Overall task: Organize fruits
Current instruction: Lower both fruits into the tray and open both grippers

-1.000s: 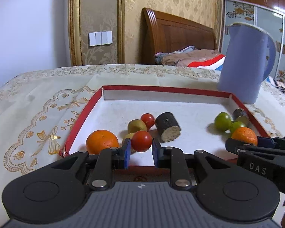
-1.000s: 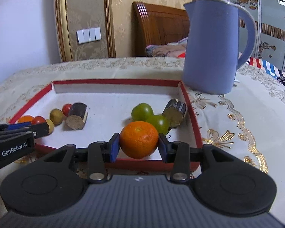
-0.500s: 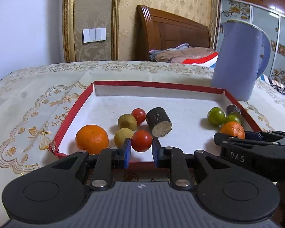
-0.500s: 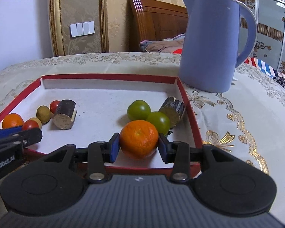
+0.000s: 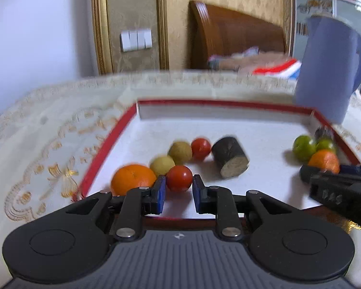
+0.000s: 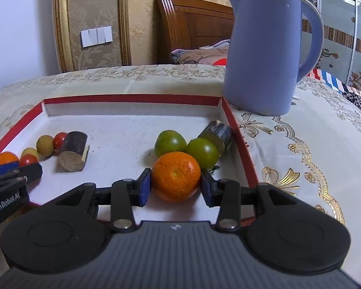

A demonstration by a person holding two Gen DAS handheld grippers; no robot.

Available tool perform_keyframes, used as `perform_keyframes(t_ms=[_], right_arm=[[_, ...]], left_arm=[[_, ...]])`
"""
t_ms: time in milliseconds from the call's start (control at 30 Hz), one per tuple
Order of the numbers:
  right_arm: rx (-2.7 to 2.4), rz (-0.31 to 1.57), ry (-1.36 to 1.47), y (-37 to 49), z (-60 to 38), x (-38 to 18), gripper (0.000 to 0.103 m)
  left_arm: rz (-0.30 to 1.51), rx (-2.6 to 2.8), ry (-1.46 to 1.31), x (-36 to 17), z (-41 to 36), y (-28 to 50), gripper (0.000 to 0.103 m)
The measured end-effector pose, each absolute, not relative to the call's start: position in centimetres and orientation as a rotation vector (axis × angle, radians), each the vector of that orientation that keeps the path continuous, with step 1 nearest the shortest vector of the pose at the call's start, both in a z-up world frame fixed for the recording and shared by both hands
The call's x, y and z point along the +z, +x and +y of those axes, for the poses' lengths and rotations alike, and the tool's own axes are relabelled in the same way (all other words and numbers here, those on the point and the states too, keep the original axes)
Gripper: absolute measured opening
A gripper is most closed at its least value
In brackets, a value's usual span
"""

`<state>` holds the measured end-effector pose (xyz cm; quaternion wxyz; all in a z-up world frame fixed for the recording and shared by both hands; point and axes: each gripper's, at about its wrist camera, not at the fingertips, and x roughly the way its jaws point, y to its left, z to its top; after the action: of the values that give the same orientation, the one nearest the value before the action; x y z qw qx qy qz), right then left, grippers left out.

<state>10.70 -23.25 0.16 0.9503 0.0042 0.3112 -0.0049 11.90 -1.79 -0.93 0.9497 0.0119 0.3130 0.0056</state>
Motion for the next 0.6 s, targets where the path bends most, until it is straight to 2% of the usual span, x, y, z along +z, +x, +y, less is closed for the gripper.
perform_keyframes(t_ms=[367,500,600], right_arm=[[-0.007,0.635,0.031,10.56,-23.48,0.10,0.041],[-0.019,0.620,0.037,10.21,-23.71,0.27,0.062],[-0.022,0.599,0.028,9.84,-23.60,0.49,0.071]], left_arm=[[0.623,0.018,0.032,-1.02,-1.92,11.87,0.024],[0.623,0.016,0.029,-1.02,-1.93,11.88,0.024],[0.621,0.015,0.027,-1.01,-1.97,11.86,0.024]])
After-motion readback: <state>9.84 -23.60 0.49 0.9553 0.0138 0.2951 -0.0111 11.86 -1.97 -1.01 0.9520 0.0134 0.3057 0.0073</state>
